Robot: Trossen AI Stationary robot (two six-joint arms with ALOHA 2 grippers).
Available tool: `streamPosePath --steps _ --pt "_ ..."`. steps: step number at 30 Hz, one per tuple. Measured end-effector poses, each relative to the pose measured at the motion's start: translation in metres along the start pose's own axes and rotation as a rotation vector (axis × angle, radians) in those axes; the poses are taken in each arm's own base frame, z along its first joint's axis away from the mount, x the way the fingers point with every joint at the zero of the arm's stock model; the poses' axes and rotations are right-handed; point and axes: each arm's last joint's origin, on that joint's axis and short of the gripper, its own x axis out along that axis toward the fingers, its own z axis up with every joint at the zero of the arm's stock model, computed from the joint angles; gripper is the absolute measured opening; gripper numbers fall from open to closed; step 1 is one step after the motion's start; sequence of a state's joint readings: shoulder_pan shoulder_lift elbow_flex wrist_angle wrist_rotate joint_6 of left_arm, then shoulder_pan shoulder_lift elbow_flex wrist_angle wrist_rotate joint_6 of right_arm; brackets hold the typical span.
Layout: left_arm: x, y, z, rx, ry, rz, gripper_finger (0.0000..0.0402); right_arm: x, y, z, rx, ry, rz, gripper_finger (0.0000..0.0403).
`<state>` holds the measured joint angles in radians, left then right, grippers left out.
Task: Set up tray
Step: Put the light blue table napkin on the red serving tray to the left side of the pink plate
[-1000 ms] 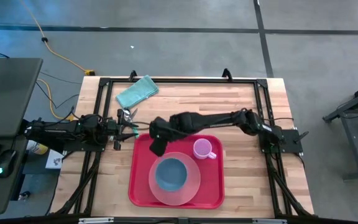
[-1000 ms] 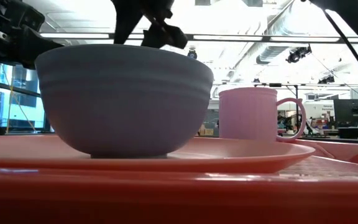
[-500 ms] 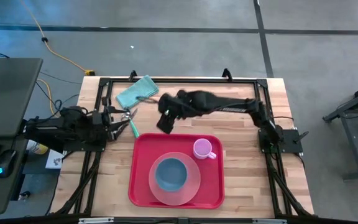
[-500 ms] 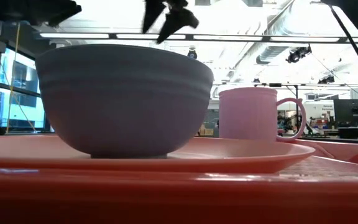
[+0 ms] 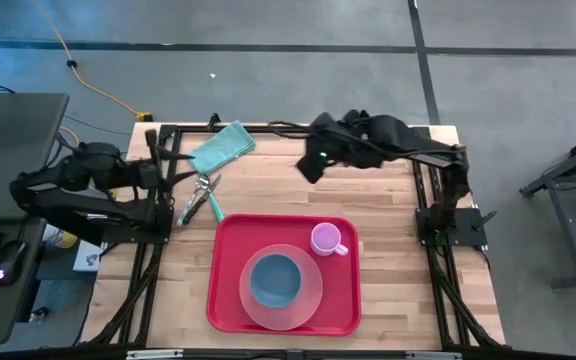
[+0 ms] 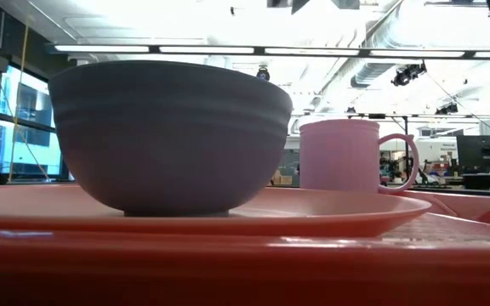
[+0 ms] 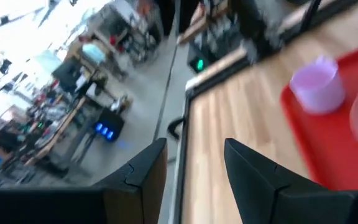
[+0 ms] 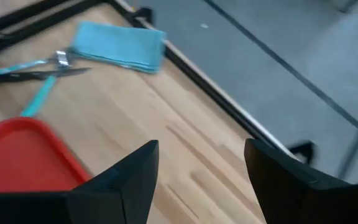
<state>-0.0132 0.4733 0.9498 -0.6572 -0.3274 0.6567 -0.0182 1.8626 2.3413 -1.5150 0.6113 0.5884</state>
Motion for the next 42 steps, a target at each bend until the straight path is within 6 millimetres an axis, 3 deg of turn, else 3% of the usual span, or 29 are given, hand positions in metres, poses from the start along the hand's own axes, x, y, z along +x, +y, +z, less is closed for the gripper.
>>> streamPosePath --steps 6,13,20,27,35,42 --pt "-0.008 0.008 0.004 0.061 0.096 -0.015 0.0193 -0.036 -0.007 -0.031 0.054 -0.077 -0.063 0.0220" --pt "-0.010 0.006 -0.001 0.048 0.139 -0.030 0.0193 -0.056 -0.051 -0.119 0.303 -0.138 -0.032 0.0208" --pt "-0.005 0.005 -0.002 0.030 0.210 0.006 0.0193 -0.033 -0.093 -0.184 0.522 -0.186 0.172 0.0190" --pt "0.025 -0.003 -0.002 0.122 0.406 0.015 0.0193 0.002 -0.116 -0.233 0.590 -0.117 0.176 0.0188" --pt "0.061 -0.008 -0.006 0.085 0.558 0.009 0.0193 0.021 -0.129 -0.260 0.694 -0.163 0.234 0.0219" --pt "0.086 0.015 -0.032 -0.094 0.645 -0.011 0.0193 0.021 -0.129 -0.258 0.657 -0.220 0.276 0.0231"
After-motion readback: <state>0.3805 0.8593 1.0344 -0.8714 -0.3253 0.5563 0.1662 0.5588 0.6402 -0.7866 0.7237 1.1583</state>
